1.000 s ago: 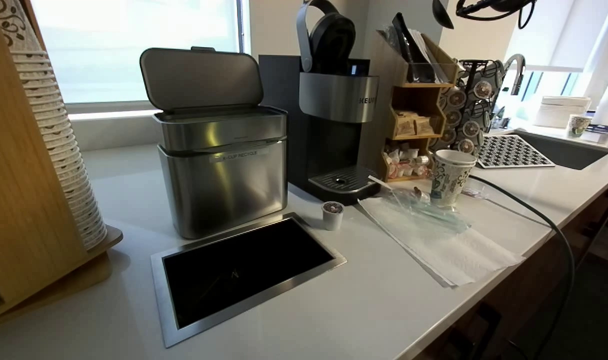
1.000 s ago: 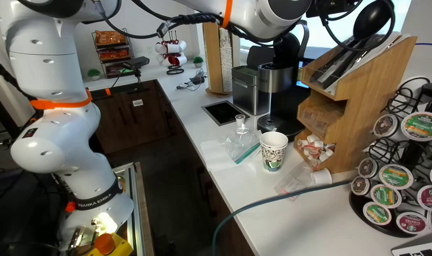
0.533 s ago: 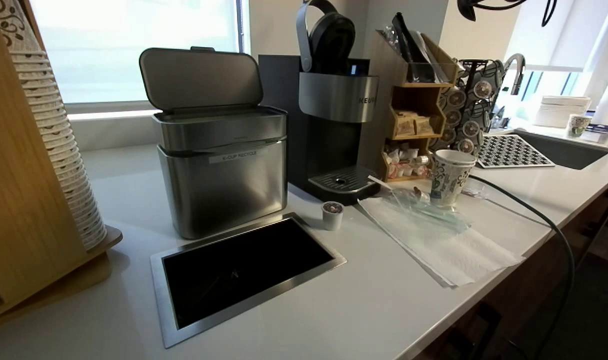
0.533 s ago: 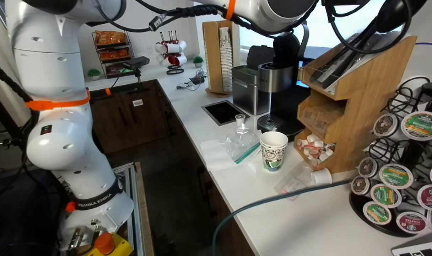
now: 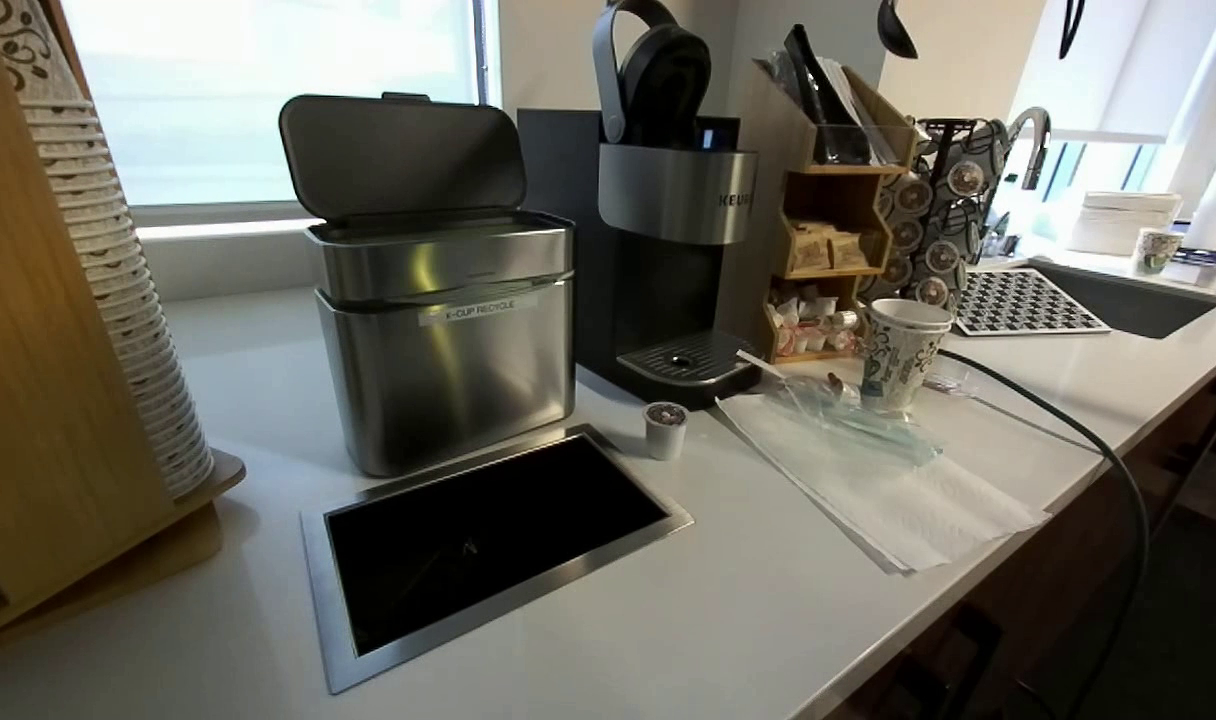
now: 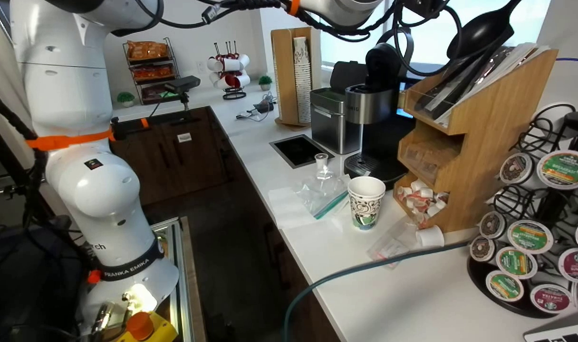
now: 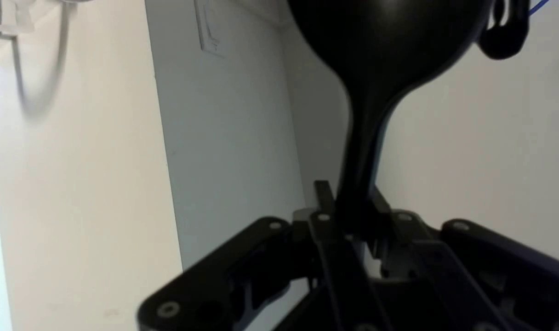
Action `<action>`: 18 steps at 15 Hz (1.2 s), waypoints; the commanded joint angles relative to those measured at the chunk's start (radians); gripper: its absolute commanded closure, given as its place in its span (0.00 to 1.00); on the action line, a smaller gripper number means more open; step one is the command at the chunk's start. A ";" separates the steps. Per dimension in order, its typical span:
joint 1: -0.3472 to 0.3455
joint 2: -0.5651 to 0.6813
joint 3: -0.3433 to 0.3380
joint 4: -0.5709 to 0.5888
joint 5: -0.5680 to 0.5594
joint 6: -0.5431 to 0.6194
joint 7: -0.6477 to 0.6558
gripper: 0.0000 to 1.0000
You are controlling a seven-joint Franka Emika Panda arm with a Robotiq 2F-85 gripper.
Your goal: Put the black ladle on top of the wooden stand.
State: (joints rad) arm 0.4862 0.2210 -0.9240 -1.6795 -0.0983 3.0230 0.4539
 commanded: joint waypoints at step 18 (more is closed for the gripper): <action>0.074 0.144 -0.055 -0.120 -0.091 0.315 -0.011 0.95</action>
State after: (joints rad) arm 0.5475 0.3502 -0.9592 -1.7696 -0.1815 3.2876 0.4482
